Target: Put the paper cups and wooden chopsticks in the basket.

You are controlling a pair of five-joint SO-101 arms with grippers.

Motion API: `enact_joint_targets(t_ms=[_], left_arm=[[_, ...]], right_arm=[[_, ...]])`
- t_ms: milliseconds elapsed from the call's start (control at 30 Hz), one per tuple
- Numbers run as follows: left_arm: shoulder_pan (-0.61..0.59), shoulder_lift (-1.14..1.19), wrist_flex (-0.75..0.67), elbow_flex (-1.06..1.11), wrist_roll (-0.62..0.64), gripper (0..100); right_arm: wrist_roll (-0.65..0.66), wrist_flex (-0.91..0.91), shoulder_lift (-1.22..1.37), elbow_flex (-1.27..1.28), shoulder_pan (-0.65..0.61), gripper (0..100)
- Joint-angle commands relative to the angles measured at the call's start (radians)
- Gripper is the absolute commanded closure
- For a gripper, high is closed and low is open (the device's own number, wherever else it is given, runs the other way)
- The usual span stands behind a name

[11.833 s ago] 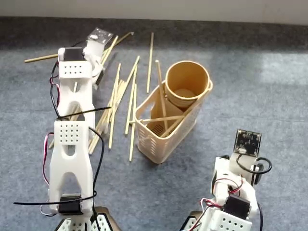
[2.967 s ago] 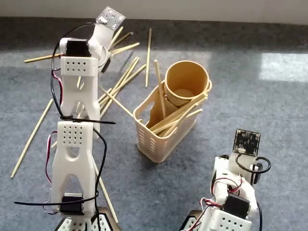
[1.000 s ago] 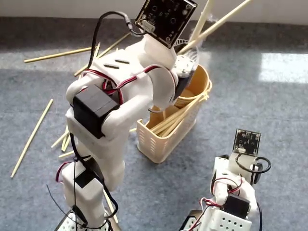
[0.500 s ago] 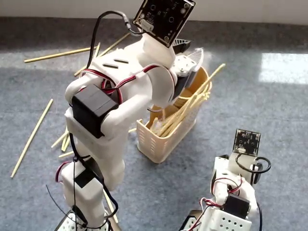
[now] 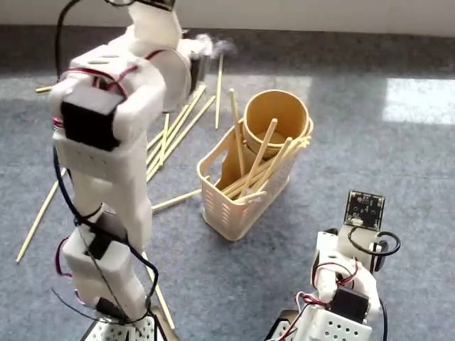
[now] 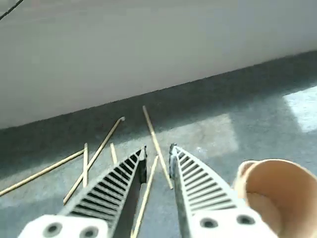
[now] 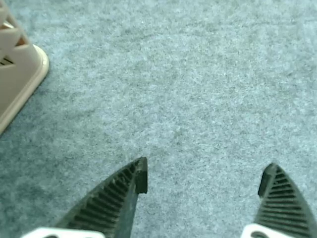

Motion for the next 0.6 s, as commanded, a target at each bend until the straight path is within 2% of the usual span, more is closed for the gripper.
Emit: enact_joint_targets(t_ms=[0,167,267,333,567], left_arm=[[-0.280,-0.030,-0.002,0.225,-0.031,88],[-0.522,0.058,-0.109,0.633,-0.327,85],[-0.607,0.127,-0.115,0.763,-0.494,79],[-0.638,0.179,-0.121,0.805,-0.605,79],[-0.730,0.374,-0.124,0.702,-0.640,78]], right_arm=[[0.011,-0.019,-0.008,0.077,0.007,65.2],[0.011,-0.019,-0.008,0.077,0.007,65.2],[0.011,-0.019,-0.008,0.077,0.005,65.2],[0.011,-0.019,-0.008,0.077,0.005,65.2],[0.011,-0.019,-0.008,0.077,0.005,65.2]])
